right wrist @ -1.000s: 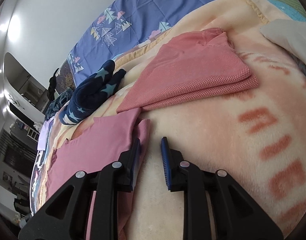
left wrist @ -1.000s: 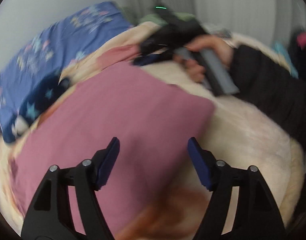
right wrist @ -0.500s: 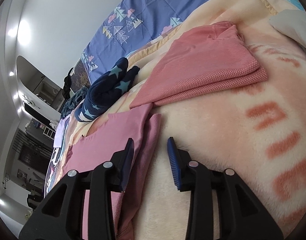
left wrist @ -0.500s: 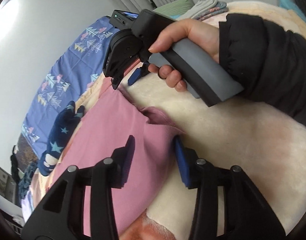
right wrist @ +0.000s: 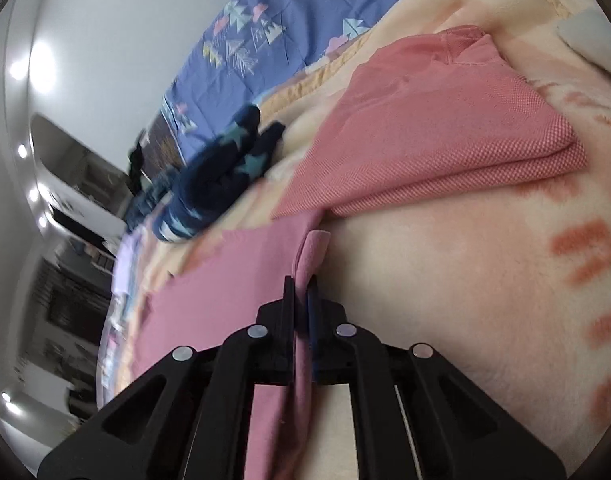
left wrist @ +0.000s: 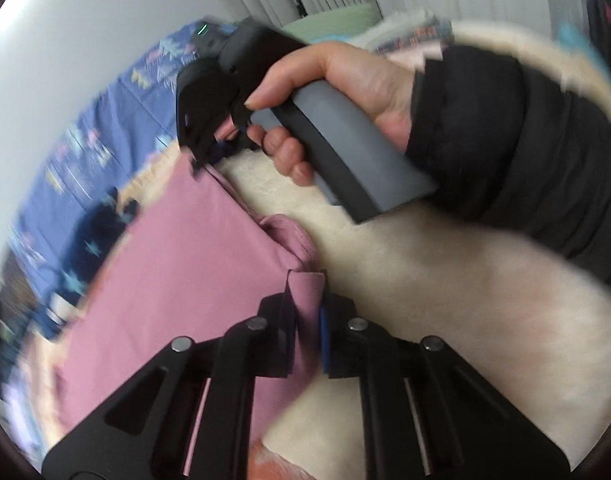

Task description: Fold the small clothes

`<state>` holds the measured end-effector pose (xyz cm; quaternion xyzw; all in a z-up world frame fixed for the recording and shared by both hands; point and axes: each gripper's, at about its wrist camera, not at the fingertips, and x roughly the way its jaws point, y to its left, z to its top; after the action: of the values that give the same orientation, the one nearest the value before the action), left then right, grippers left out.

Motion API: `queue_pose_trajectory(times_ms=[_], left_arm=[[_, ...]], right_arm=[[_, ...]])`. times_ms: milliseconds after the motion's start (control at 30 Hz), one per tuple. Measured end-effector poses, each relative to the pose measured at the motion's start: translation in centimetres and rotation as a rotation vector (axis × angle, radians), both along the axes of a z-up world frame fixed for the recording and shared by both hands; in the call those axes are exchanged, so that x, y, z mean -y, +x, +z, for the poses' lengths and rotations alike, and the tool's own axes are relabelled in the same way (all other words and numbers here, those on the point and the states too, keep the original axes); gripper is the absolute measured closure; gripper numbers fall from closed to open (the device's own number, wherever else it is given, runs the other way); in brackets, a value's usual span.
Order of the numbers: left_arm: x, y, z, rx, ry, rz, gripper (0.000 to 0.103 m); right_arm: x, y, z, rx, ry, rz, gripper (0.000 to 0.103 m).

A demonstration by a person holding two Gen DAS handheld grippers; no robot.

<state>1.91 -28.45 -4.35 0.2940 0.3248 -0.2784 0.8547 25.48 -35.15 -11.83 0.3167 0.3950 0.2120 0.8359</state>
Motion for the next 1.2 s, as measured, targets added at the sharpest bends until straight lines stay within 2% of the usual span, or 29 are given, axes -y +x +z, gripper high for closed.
queue_pose_trajectory(times_ms=[100, 200, 333, 367, 400, 433, 633, 667, 733, 767, 800, 833, 900, 967, 1033, 1067, 1100, 1167, 1200], left_arm=[[-1.4, 0.2, 1.2, -0.065, -0.108, 0.003, 0.096], [-1.7, 0.6, 1.4, -0.109, -0.16, -0.004, 0.097], [-1.2, 0.7, -0.3, -0.147, -0.144, -0.021, 0.097], [-1.2, 1.0, -0.7, -0.157, -0.145, -0.02, 0.097], [-1.2, 0.7, -0.7, -0.161, -0.15, -0.019, 0.097], [-1.2, 0.6, -0.5, -0.161, -0.159, -0.02, 0.097], [-1.3, 0.1, -0.7, -0.159, -0.158, -0.036, 0.097], [-1.2, 0.2, -1.0, -0.168, -0.159, -0.034, 0.097], [-1.1, 0.6, -1.3, -0.179, -0.151, -0.039, 0.095], [-1.0, 0.6, -1.5, -0.183, -0.145, -0.039, 0.095], [-0.9, 0.6, -1.7, -0.187, -0.139, -0.039, 0.094], [-0.8, 0.6, -1.8, -0.186, -0.138, -0.04, 0.094], [-0.8, 0.4, -1.8, -0.179, -0.139, -0.042, 0.092], [-1.0, 0.3, -1.6, -0.175, -0.15, -0.038, 0.091], [-1.4, 0.0, -1.2, -0.173, -0.171, -0.039, 0.087], [-1.7, -0.2, -0.8, -0.185, -0.193, -0.045, 0.087], [-2.2, -0.3, -0.4, -0.206, -0.217, -0.052, 0.087], [-3.1, -0.7, 0.5, -0.25, -0.267, -0.06, 0.087], [-4.0, -1.0, 1.1, -0.27, -0.301, -0.056, 0.087]], right_arm=[[-0.8, -1.1, 3.0, 0.105, -0.018, 0.017, 0.098], [-1.7, -1.2, 4.2, 0.148, -0.084, 0.013, 0.098], [-0.8, 1.1, 0.5, 0.043, -0.165, -0.047, 0.098], [-0.3, 1.6, -0.5, 0.013, -0.145, -0.054, 0.098], [0.5, 1.9, -1.3, -0.011, -0.07, -0.048, 0.098], [0.9, 1.9, -1.2, -0.008, -0.035, -0.047, 0.098], [0.4, 0.0, 1.5, 0.116, -0.071, -0.042, 0.099], [0.4, 0.1, 1.3, 0.112, -0.083, -0.043, 0.099], [1.0, 1.0, -0.5, 0.043, -0.086, -0.074, 0.099], [1.5, 1.5, -1.2, 0.008, -0.077, -0.1, 0.102], [2.4, 1.8, -2.1, -0.017, -0.015, -0.119, 0.102], [3.2, 1.6, -2.2, -0.02, 0.045, -0.135, 0.102], [4.0, 0.5, -1.4, 0.023, 0.06, -0.175, 0.095], [3.7, -0.9, -0.4, 0.078, 0.069, -0.139, 0.095], [1.4, -2.4, 1.1, 0.16, 0.095, 0.055, 0.095], [0.4, -2.8, 1.5, 0.174, 0.081, 0.108, 0.094], [-1.3, -3.4, 1.9, 0.191, 0.016, 0.169, 0.088], [-3.5, -4.0, 1.2, 0.18, -0.193, 0.138, 0.084], [-4.2, -3.5, -0.2, 0.127, -0.317, 0.084, 0.096]])
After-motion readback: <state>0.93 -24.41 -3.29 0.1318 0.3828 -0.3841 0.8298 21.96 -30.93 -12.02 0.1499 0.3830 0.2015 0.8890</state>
